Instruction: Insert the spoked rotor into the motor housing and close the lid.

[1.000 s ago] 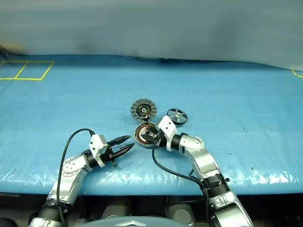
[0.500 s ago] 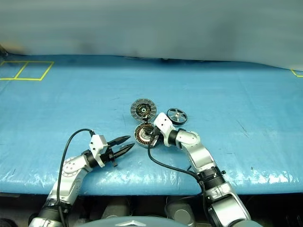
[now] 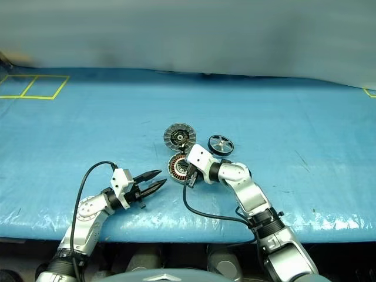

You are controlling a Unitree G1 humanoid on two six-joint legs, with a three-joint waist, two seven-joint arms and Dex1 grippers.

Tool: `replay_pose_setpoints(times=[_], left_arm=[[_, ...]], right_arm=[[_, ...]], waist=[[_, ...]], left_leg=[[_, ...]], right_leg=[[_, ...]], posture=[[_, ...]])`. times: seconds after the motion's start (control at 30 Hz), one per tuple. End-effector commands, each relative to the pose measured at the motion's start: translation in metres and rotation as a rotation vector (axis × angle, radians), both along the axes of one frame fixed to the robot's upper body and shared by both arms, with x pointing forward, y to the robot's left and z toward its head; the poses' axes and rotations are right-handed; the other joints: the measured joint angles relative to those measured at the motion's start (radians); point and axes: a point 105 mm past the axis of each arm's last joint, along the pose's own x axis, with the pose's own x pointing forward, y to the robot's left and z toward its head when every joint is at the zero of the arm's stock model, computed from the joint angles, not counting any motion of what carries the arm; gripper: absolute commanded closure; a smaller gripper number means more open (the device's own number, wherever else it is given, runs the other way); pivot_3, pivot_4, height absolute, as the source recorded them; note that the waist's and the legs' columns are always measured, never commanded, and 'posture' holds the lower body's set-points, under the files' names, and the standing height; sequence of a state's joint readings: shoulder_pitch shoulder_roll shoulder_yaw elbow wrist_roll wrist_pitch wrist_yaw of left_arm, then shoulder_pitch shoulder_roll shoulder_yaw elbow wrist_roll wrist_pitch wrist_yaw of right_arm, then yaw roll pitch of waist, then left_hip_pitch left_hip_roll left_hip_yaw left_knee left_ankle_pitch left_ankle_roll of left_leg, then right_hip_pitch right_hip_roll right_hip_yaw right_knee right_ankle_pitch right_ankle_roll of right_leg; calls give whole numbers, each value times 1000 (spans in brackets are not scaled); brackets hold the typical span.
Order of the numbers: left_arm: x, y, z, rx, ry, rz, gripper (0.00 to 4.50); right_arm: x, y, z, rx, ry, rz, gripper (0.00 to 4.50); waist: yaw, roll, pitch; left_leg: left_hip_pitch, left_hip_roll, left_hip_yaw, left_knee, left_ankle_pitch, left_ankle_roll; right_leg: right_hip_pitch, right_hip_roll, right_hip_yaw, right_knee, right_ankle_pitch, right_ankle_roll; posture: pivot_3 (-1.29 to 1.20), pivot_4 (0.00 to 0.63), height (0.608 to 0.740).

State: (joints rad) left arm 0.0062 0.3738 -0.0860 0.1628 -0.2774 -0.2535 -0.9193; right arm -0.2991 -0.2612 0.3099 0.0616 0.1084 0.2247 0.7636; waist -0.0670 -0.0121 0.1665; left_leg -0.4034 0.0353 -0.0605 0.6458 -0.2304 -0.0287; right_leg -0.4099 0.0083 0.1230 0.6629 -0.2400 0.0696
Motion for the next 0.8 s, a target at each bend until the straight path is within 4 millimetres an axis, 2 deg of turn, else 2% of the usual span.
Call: replay_pose_setpoints(times=[0.03,0.17,0.23,0.33,0.4,0.5,0.6,0.8], left_arm=[[1,-3,5,-19,-18,-12,2798],[2,-3,6,-23,-24,-16,2798],[2,-4,7,-27,-27,-19,2798],[3,-5,8,-34,-30,-23,2798],[4,-5,8,-36,-33,-23,2798],[5,-6,8,-36,-38,-23,2798],[5,-6,8,-36,-39,-22,2798],[3,-4,6,-27,-39,-7,2798]], right_arm=[[3,-9,35,123,-68,-38,4468],[4,-26,51,153,-104,-93,4468],[7,-42,58,138,-135,-147,4468],[24,-81,54,21,-171,-308,4468],[32,-99,50,-28,-169,-384,4468],[45,-124,50,-77,-180,-508,3991],[50,-134,46,-101,-165,-547,3991],[47,-129,27,-118,-78,-500,3991]], waist=[[-1,0,0],[-1,0,0],[-1,0,0],[1,0,0],[1,0,0],[-2,0,0],[-4,1,1],[-1,1,1]], left_leg=[[-1,0,0,0,0,0],[-2,0,0,1,0,0],[-2,0,-1,1,0,0],[-3,0,0,1,0,0],[-3,-1,0,1,0,0],[-3,-1,0,1,0,0],[-3,0,0,0,0,0],[-4,0,0,0,0,0]], right_leg=[[-1,0,0,0,0,0],[-2,0,0,0,1,2],[-2,0,0,0,1,1],[-2,0,0,-1,1,1],[-2,-1,0,-1,1,1],[-2,0,0,-2,1,1],[-3,1,0,-1,1,2],[-3,0,0,-2,2,3]], posture=[[0,150,740],[0,150,740],[0,150,740],[0,150,740],[0,150,740],[0,150,740],[0,150,740],[0,150,740]])
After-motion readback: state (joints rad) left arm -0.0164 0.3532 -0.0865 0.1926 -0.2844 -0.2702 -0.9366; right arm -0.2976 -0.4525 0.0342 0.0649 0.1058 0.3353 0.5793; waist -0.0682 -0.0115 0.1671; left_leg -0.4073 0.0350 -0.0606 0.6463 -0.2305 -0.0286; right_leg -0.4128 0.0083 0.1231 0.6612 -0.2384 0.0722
